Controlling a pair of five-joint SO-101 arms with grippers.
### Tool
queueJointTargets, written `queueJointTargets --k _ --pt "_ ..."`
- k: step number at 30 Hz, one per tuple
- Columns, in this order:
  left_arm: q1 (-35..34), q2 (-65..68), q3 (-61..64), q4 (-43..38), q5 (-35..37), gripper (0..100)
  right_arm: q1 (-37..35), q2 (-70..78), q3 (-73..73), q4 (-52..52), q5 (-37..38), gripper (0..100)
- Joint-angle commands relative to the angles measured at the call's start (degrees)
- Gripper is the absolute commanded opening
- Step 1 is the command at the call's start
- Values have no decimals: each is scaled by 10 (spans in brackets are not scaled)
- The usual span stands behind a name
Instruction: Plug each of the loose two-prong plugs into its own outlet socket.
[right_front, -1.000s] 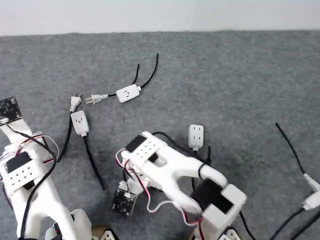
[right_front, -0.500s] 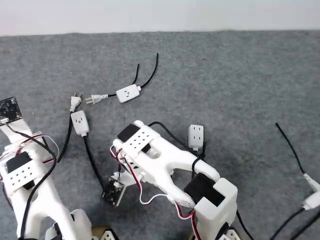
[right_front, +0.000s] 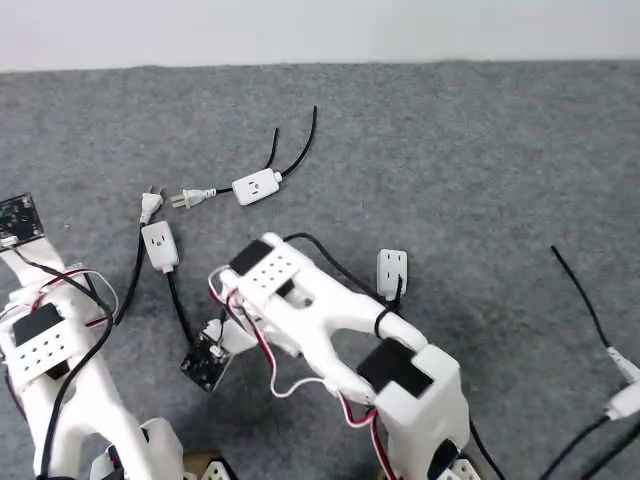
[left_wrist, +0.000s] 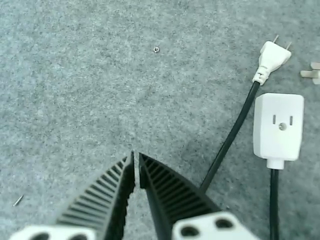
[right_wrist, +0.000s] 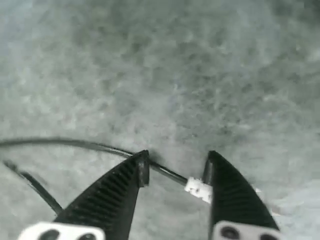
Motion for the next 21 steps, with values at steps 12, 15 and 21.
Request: queueJointTargets --k 12,15,21 --pt "-4 -1 1 -20 -12 16 63 136 -225 149 145 202" --pt "-4 -1 2 -20 -12 16 51 171 -232 147 143 188" --pt "-4 -1 2 -19 -13 16 56 197 -269 173 142 22"
